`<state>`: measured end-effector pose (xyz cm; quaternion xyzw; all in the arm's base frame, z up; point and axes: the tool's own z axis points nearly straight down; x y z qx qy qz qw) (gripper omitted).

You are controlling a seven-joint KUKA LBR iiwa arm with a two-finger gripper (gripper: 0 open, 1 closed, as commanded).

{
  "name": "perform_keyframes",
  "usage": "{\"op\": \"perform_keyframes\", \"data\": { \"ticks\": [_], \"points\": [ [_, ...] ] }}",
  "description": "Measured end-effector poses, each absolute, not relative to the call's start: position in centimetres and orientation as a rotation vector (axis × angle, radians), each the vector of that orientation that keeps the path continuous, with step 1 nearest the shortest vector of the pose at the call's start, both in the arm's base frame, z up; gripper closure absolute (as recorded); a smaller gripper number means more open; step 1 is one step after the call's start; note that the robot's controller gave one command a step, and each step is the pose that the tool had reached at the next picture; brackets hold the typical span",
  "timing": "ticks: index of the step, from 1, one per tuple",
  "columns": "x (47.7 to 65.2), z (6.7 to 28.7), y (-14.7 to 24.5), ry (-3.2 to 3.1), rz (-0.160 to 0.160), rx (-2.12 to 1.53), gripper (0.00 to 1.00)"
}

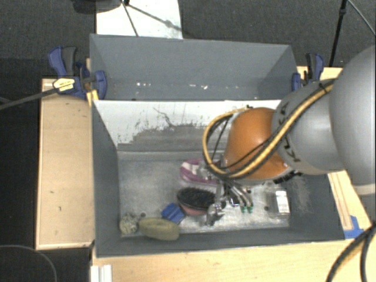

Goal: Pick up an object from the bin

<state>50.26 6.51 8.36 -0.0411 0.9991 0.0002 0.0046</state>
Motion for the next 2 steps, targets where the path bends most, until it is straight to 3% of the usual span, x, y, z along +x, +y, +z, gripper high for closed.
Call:
{"op": "perform_keyframes", "data": {
  "ticks": [1, 2],
  "points": [
    [50.7, 8.8, 6.4, 3.115, 0.002, -0.128, 1.00],
    [51.9, 17.7, 8.5, 3.131, 0.004, 0.052, 1.00]
  ]
}}
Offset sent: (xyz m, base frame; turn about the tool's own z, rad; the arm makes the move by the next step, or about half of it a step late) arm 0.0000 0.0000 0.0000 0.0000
